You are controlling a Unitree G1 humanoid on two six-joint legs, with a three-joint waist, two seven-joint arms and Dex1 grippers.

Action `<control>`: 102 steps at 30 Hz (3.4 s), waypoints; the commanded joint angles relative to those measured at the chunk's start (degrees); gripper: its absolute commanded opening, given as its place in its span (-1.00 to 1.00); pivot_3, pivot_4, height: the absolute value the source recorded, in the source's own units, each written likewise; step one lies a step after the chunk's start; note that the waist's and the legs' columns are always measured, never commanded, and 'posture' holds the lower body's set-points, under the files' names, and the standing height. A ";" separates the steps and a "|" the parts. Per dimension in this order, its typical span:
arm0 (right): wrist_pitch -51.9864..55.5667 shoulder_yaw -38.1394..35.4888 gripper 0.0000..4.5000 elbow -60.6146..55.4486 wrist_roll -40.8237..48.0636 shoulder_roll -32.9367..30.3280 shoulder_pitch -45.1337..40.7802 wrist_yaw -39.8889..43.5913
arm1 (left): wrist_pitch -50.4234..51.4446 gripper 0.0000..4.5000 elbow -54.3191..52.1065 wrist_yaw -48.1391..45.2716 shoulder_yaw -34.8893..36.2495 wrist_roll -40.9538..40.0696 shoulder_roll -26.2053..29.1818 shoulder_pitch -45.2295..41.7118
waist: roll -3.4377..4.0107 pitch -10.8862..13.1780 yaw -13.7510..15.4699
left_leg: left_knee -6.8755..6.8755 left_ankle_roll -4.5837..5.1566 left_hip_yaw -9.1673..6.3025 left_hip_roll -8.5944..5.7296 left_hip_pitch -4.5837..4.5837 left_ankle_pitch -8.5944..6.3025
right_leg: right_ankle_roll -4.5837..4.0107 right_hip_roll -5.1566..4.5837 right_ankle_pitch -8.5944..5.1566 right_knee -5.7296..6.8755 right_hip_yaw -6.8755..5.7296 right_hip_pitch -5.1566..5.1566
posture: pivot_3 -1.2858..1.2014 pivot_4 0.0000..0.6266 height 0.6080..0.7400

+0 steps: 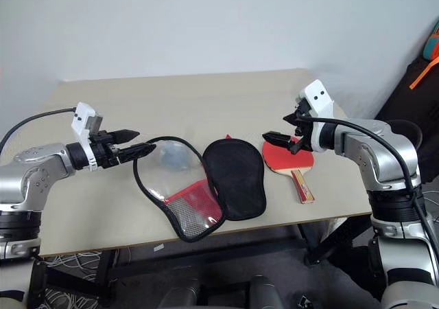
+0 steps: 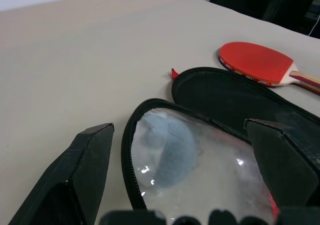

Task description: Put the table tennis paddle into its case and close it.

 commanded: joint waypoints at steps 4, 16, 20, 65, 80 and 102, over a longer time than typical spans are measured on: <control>3.77 -0.18 1.00 -3.21 0.30 -2.56 0.86 0.44 | -0.24 0.99 -2.05 -2.62 -0.36 -0.85 0.69 -0.09 | -0.01 0.00 0.04 | 0.01 0.00 0.00 0.00 0.00 0.00 | -0.01 0.00 0.00 0.00 0.00 0.00 | 0.03 -1.00 1.00; 3.74 -0.83 1.00 -4.91 -0.44 -3.11 3.54 -0.81 | -1.22 0.99 0.40 -8.11 -3.21 0.96 2.77 -2.13 | -0.02 0.01 0.26 | 0.02 0.00 0.01 0.00 0.00 0.00 | -0.02 0.00 -0.01 0.00 0.00 0.00 | 0.03 -1.00 1.00; 4.28 -0.97 1.00 -5.65 0.00 -2.89 3.99 -1.25 | -1.08 0.99 -0.04 -8.70 -3.38 1.05 3.21 -1.83 | -0.02 0.01 0.26 | 0.03 0.00 0.01 0.00 0.00 0.00 | -0.03 0.00 -0.02 0.01 0.00 0.00 | 0.03 -1.00 1.00; 9.82 -5.30 -0.03 10.62 -11.83 8.46 13.16 -23.67 | 1.43 1.00 -6.36 -6.33 -3.39 -0.87 1.81 2.41 | -0.15 -0.03 0.34 | 0.18 0.02 -0.03 -0.03 0.06 0.01 | 0.05 0.06 0.03 0.04 0.04 0.19 | 0.03 -1.00 1.00; 21.41 -13.04 -0.48 -6.08 -1.23 24.64 5.17 -28.13 | -0.09 1.00 -4.61 -6.53 -4.40 -0.06 0.61 2.28 | -0.01 -0.01 -0.23 | -0.03 0.02 -0.02 0.10 0.04 0.01 | 0.11 0.22 0.08 0.12 0.16 -0.02 | 0.03 -1.00 1.00; 33.71 -7.60 -0.48 -14.14 -6.15 40.21 8.72 -40.05 | -0.52 1.00 -4.48 -6.46 -4.12 -0.10 0.44 3.35 | -0.01 -0.02 -0.04 | 0.00 -0.01 -0.05 0.12 0.00 0.01 | 0.09 0.18 0.08 0.12 0.05 -0.04 | 0.03 -1.00 1.00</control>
